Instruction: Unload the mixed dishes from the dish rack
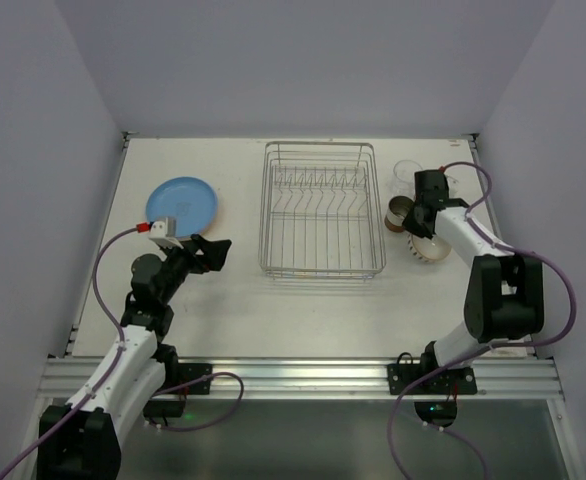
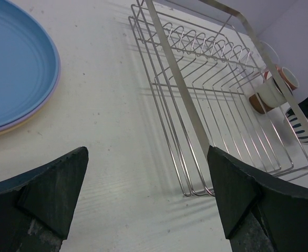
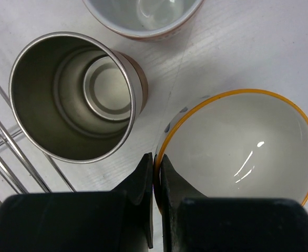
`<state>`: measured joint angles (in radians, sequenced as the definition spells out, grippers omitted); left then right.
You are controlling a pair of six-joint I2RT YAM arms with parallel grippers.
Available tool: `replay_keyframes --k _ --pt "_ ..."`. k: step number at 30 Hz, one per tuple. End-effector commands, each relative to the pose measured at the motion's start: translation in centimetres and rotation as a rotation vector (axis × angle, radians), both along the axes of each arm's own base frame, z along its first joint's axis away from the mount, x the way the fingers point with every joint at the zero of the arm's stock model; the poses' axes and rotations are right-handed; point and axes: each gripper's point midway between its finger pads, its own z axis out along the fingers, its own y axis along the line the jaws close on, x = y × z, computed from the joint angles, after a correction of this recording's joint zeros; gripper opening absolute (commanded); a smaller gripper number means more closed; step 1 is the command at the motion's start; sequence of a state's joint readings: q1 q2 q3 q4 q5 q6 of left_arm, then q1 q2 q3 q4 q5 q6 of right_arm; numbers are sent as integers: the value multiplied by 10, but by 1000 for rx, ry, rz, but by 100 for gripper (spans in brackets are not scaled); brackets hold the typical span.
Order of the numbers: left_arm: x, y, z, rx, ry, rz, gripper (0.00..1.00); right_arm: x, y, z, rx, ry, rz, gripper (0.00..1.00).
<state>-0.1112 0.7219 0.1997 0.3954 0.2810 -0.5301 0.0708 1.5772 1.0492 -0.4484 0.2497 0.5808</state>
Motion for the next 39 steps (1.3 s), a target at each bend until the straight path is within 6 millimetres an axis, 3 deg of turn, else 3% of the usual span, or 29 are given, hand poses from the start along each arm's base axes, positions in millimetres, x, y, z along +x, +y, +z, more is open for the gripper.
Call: replay_keyframes --k 1,7,19,26,30,33,39 --pt "4 8 11 30 -68 31 100 18 -9 16 -29 -72 -46 0" --pt "2 9 8 36 -66 38 100 13 -10 -1 -36 -27 -50 7" --pt "1 9 3 45 -61 34 100 10 -4 -5 -15 -12 -19 19" --pt "-1 12 3 48 -64 48 100 11 1 -6 5 -13 6 37" --pt "0 11 2 46 -61 46 100 11 2 -2 13 -22 13 50" --pt "0 11 1 45 -57 46 100 9 4 5 22 -38 22 50" --pt "0 11 1 47 -58 45 100 4 9 40 48 -130 50 51"
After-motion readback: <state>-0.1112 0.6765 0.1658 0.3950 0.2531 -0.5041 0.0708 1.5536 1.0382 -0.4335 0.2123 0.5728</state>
